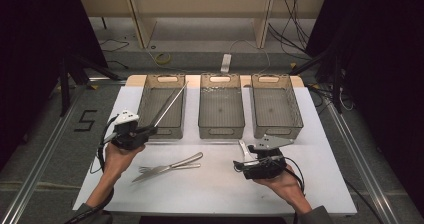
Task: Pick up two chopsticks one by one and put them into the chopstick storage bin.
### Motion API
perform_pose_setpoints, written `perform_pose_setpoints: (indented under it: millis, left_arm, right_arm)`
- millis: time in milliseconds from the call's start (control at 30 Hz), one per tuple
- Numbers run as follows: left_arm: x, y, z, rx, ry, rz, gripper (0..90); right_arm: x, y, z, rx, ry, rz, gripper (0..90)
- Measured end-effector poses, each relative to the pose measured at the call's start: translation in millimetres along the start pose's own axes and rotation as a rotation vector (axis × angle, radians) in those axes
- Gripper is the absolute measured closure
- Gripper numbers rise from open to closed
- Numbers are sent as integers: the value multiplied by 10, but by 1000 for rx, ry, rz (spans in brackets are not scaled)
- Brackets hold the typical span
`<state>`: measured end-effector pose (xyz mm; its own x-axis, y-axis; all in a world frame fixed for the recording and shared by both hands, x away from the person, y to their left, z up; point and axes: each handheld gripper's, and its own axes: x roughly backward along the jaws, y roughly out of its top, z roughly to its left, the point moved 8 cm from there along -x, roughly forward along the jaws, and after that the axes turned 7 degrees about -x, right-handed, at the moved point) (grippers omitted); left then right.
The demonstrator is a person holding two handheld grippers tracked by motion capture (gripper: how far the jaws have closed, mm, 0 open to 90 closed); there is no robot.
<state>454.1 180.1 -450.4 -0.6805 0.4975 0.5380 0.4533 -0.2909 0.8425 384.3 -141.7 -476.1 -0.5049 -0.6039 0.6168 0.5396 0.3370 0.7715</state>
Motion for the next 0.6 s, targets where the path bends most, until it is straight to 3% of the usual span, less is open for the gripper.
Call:
perform_pose_setpoints:
  millis: [300, 600]
  left_arm:
    - [-56, 105, 281, 59, 53, -11, 834]
    - [-145, 136, 427, 100, 71, -12, 834]
  right_arm:
    - [37, -49, 39, 6, 5, -2, 265]
    - [70, -64, 58, 7, 2, -16, 266]
